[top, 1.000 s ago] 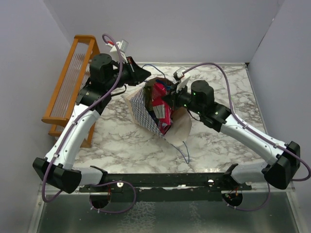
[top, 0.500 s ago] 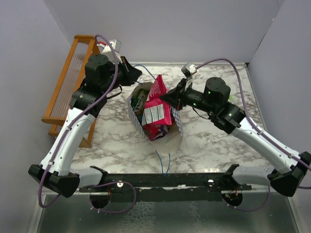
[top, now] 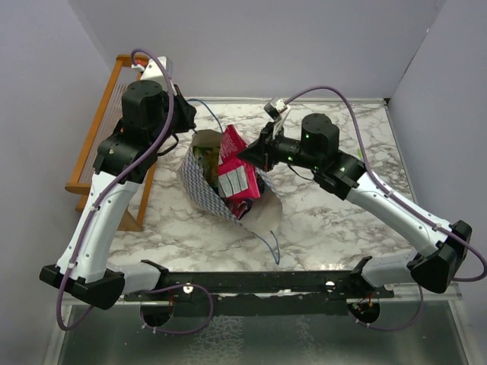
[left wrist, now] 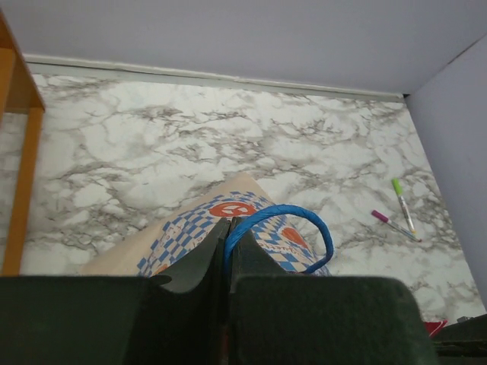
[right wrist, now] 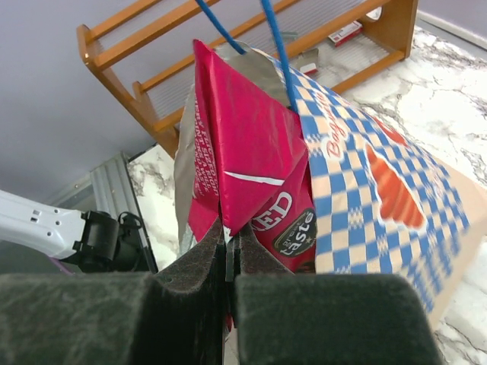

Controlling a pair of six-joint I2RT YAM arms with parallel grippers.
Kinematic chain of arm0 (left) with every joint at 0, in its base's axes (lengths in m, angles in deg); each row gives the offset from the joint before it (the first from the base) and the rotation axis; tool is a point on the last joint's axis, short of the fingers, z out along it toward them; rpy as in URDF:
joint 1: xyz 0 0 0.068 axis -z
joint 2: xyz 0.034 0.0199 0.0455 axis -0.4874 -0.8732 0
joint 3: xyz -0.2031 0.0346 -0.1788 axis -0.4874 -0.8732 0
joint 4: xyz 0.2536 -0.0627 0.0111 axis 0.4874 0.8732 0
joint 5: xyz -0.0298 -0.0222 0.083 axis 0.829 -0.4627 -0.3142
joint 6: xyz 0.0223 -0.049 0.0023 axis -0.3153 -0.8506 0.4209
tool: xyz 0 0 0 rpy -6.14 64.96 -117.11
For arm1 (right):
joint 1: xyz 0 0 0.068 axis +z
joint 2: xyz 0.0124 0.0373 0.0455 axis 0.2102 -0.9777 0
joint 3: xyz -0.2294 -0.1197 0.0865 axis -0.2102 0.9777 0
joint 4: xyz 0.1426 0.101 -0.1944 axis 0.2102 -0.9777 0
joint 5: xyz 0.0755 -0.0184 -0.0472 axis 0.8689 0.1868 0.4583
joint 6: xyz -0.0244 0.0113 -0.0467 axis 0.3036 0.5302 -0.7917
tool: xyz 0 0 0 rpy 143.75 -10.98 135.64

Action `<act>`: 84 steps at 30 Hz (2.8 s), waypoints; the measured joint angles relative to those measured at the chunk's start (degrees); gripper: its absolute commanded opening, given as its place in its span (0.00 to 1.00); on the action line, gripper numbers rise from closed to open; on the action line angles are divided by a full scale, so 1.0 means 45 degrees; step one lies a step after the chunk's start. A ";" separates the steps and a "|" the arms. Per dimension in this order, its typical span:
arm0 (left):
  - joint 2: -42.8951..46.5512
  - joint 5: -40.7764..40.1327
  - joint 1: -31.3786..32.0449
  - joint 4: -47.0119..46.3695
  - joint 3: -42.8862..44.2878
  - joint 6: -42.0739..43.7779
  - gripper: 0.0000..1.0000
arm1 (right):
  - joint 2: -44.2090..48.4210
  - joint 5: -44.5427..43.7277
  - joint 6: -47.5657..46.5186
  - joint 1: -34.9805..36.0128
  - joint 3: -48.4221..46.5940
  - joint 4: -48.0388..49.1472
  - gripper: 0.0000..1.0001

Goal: Take the snacks out of the paper bag
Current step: Take out the snack from the paper bag, then place the snack at the center of the board.

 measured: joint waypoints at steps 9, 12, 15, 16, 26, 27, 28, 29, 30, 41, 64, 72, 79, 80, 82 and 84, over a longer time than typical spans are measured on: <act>0.0651 0.0141 -0.0126 -0.0117 -0.0529 0.1035 0.00 | -0.1404 0.0753 0.0019 -0.0029 -0.1598 -0.0758 0.01; 0.1117 0.1404 -0.0141 -0.0699 -0.1156 0.1311 0.00 | -0.1472 0.1501 0.0151 -0.0024 -0.1987 -0.0996 0.01; 0.1336 0.2268 -0.0141 -0.1156 -0.1486 0.1452 0.00 | -0.1302 0.2011 0.0330 -0.0024 -0.2419 -0.1146 0.01; 0.1375 0.2472 -0.0141 -0.1258 -0.1574 0.1472 0.00 | -0.1132 0.2045 0.0340 -0.0024 -0.2535 -0.1263 0.01; 0.1515 0.3138 -0.0141 -0.1685 -0.1899 0.1603 0.00 | 0.2822 -0.0593 -0.0389 -0.0024 -0.3138 -0.3264 0.01; 0.1540 0.3138 -0.0141 -0.1705 -0.1923 0.1627 0.00 | 0.3065 -0.0840 -0.0457 -0.0015 -0.3138 -0.3371 0.01; 0.1593 0.3147 -0.0141 -0.1719 -0.1982 0.1637 0.00 | 0.3599 -0.1564 -0.0641 0.0005 -0.3133 -0.3580 0.02; 0.1632 0.3177 -0.0141 -0.1739 -0.2025 0.1642 0.00 | 0.3934 -0.2176 -0.0758 0.0005 -0.3113 -0.3764 0.02; 0.1681 0.3186 -0.0141 -0.1778 -0.2079 0.1642 0.00 | 0.4362 -0.2958 -0.0899 0.0005 -0.2992 -0.3891 0.02; 0.1739 0.3565 -0.0141 -0.1996 -0.2220 0.1642 0.00 | 0.3852 -1.0297 -0.1715 -0.0019 -0.1836 -0.4459 0.02; 0.1656 0.4357 -0.0141 -0.2176 -0.2283 0.1666 0.00 | -0.7281 -0.9870 -0.5561 -0.6445 -0.5542 -0.4391 0.02; 0.1622 0.4410 -0.0141 -0.2171 -0.2283 0.1807 0.00 | -0.8961 -0.8893 -0.7475 -0.6742 -0.6319 -0.4187 0.10; 0.1559 0.4789 -0.0141 -0.2171 -0.2283 0.1797 0.00 | -1.1560 -0.6951 -0.6829 -0.6581 -0.9326 -0.5124 0.29; 0.1554 0.4877 -0.0141 -0.2171 -0.2283 0.1792 0.00 | -1.1793 -0.6615 -0.6625 -0.6557 -0.9515 -0.5289 0.32; 0.1540 0.5066 -0.0141 -0.2171 -0.2283 0.1773 0.00 | -1.2002 -0.5969 -0.6173 -0.6504 -0.9568 -0.5450 0.39; 0.1535 0.5173 -0.0141 -0.2171 -0.2283 0.1758 0.00 | -1.2099 -0.5328 -0.5717 -0.6460 -0.9568 -0.5678 0.49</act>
